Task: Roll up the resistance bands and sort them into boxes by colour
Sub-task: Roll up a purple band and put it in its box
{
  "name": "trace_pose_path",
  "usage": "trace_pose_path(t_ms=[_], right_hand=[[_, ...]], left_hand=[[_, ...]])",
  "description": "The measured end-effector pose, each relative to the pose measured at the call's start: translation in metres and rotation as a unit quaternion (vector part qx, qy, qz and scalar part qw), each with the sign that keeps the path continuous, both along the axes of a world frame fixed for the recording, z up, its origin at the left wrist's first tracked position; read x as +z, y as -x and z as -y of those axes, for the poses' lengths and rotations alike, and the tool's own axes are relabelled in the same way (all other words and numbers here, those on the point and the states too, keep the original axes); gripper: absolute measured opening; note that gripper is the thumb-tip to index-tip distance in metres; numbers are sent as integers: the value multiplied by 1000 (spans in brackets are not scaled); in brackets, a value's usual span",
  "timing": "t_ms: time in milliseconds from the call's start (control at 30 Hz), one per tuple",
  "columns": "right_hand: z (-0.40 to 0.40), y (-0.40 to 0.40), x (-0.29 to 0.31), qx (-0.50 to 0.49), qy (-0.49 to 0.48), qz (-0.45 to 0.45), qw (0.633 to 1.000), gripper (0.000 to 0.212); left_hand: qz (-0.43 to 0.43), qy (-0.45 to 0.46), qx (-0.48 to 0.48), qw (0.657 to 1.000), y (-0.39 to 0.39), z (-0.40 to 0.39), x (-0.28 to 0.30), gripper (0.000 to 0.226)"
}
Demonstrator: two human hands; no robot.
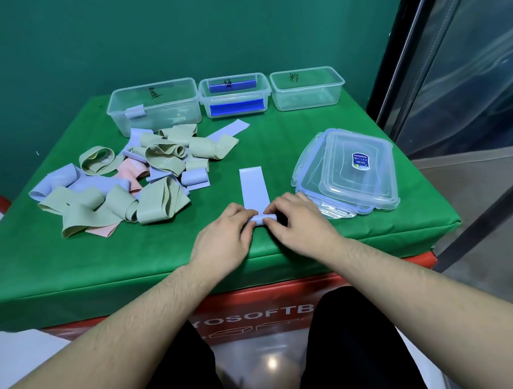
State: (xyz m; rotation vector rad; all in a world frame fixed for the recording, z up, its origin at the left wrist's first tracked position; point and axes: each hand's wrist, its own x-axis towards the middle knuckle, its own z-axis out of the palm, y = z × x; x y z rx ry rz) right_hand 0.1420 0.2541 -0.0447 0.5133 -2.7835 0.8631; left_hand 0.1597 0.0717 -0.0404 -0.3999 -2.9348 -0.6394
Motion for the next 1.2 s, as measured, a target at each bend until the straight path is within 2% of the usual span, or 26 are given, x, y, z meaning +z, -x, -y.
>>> trace_pose_path(t_ms=[133, 300, 433, 533, 767, 933, 1200], right_hand=[[1, 3, 1, -12, -18, 6, 1000, 19], [4, 8, 1, -33, -34, 7, 999, 26], [4, 8, 0, -25, -51, -31, 998, 34], [1, 5, -1, 2, -48, -59, 997, 29], [2, 13, 3, 2, -70, -30, 997, 30], [2, 14, 2, 3, -92, -42, 995, 34], [6, 16, 1, 1, -82, -45, 996, 32]], left_hand=[[0, -4, 24, 1000, 2, -4, 0, 36], [-38, -20, 9, 999, 3, -2, -2, 30], [-33, -13, 22, 999, 9, -3, 0, 30], [-32, 4, 20, 999, 11, -4, 1, 32], [-28, 33, 11, 999, 12, -3, 2, 37], [-32, 45, 15, 998, 19, -1, 4, 30], [-11, -6, 4, 1000, 26, 3, 4, 33]])
